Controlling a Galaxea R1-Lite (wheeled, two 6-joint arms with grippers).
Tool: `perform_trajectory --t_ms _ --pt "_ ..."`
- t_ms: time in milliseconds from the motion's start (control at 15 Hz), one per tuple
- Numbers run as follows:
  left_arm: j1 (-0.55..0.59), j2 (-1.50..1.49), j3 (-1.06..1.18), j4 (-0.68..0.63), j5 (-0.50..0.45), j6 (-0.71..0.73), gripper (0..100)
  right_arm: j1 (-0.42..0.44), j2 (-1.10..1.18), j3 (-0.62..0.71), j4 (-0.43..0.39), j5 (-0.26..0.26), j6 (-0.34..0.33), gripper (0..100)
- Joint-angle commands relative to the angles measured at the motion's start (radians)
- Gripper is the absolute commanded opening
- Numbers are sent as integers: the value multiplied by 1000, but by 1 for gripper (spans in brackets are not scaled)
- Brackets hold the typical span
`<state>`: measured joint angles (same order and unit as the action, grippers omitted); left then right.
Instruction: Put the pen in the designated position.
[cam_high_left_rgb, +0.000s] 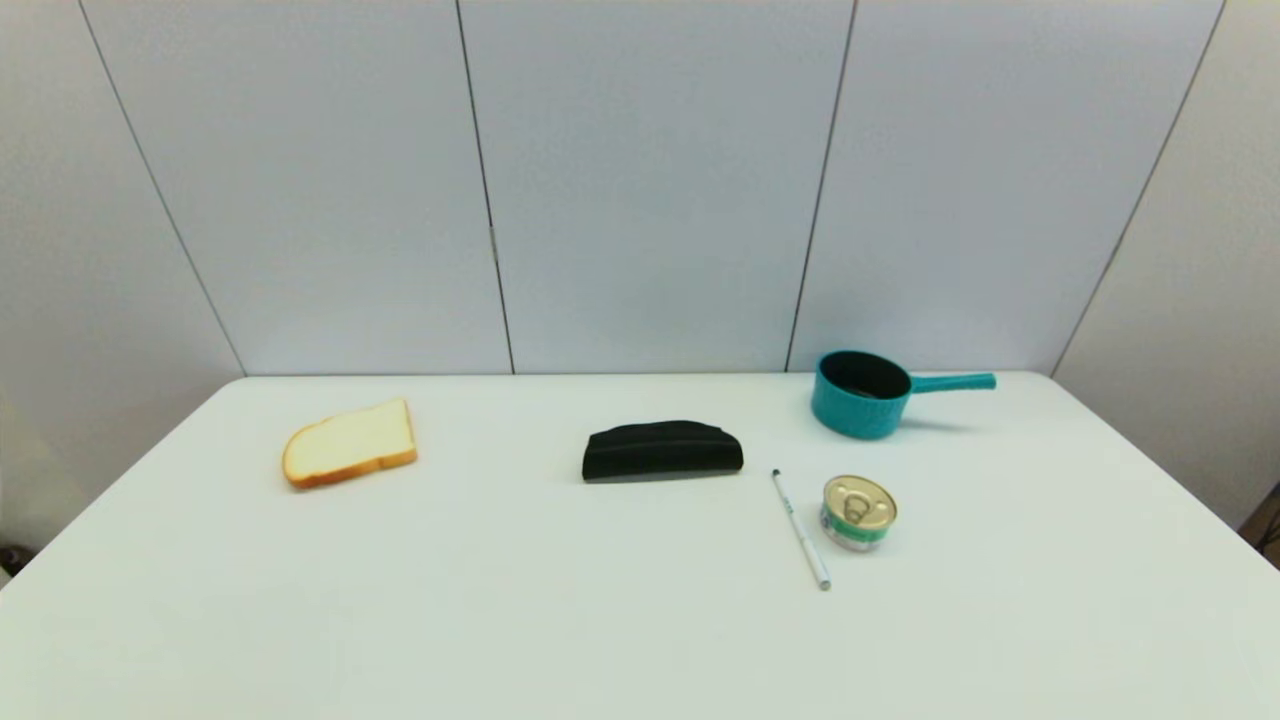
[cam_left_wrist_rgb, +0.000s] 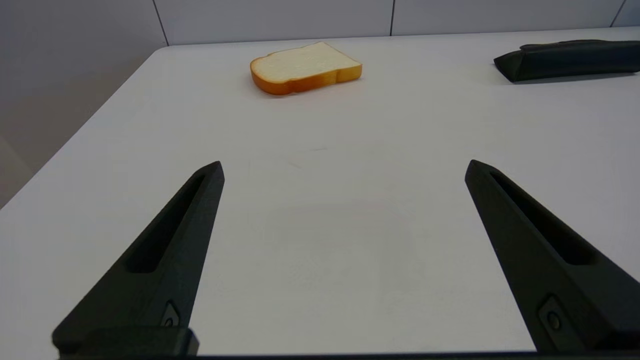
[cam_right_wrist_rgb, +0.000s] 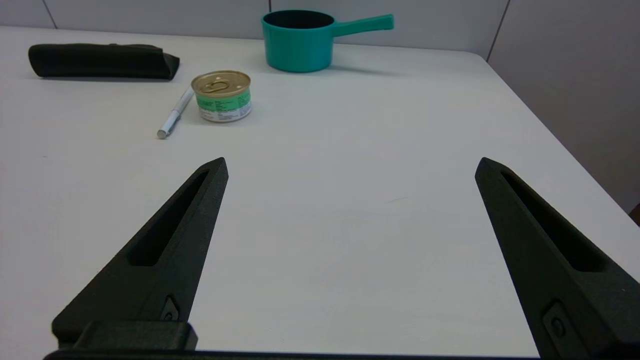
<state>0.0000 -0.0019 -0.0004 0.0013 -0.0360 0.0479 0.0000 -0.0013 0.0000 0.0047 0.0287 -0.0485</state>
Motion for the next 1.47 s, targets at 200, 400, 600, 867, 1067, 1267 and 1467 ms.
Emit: perform_trajectory --t_ms 200,400,600,867,1067,1267,1467 --pt "0 0 0 0 1 -5 100 0 1 0 0 0 -1 100" --pt "0 0 0 0 1 -3 100 0 1 0 0 0 -1 100" --pt "0 0 0 0 1 -5 100 0 1 0 -2 2 -7 100" --pt "0 0 0 0 1 -5 100 0 1 0 0 -1 -2 100" --pt "0 0 0 0 1 -5 100 0 1 0 -2 -29 50 100" --pt "0 0 0 0 1 -5 100 0 1 0 -2 -29 53 100" --pt "0 0 0 0 1 -5 100 0 1 0 -2 -29 52 100"
